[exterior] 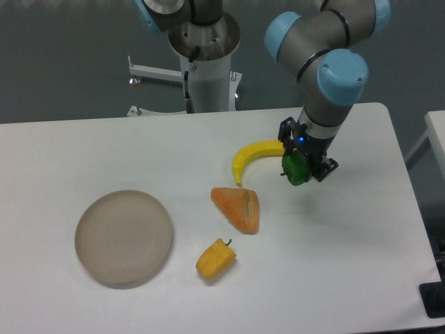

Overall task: Pick up the green pepper from the plate
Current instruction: 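Lift the green pepper off the plate and carry it beside the banana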

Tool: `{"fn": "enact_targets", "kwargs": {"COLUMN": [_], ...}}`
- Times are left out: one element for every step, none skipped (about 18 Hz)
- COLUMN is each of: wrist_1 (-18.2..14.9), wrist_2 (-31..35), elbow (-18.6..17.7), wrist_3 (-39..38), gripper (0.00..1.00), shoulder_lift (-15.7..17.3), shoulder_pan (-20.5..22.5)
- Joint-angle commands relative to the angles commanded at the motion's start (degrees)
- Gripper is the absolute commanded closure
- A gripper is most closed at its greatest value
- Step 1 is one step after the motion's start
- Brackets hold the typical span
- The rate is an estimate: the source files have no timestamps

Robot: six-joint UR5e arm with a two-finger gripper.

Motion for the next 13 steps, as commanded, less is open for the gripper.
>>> {"fn": "enact_targets", "kwargs": {"wrist_1": [0.0, 0.0, -0.1, 0.0, 0.0, 0.0, 0.0, -0.2, -0.1, 0.0, 0.5, 0.9, 1.0], "wrist_2": [0.6, 0.9, 0.9, 1.0, 1.0, 1.0, 1.0, 1.0, 1.0, 1.0, 1.0, 1.0, 1.0], "elbow": [0.1, 0.6, 0.8, 1.0, 1.0, 1.0, 1.1, 1.2, 1.1, 1.2, 1.1, 1.1, 1.1], "wrist_3": [0.0, 0.1, 0.0, -0.1, 0.0, 0.0, -0.1, -0.1, -0.1, -0.1, -0.1, -0.1, -0.1], "gripper": [0.66, 0.66, 0.66, 0.66, 0.66, 0.66, 0.66, 0.66, 0.66, 0.66, 0.66, 0.66, 0.66], "shoulder_lift": [0.0, -0.1, -0.3, -0.5, -0.7, -0.8, -0.8, -0.8, -0.8, -0.9, -0.9, -1.0, -1.1], "shoulder_pan": [0.0, 0.0, 0.0, 0.0, -0.1, -0.1, -0.1, -0.1, -0.1, -0.1, -0.1, -0.1, -0.1]}}
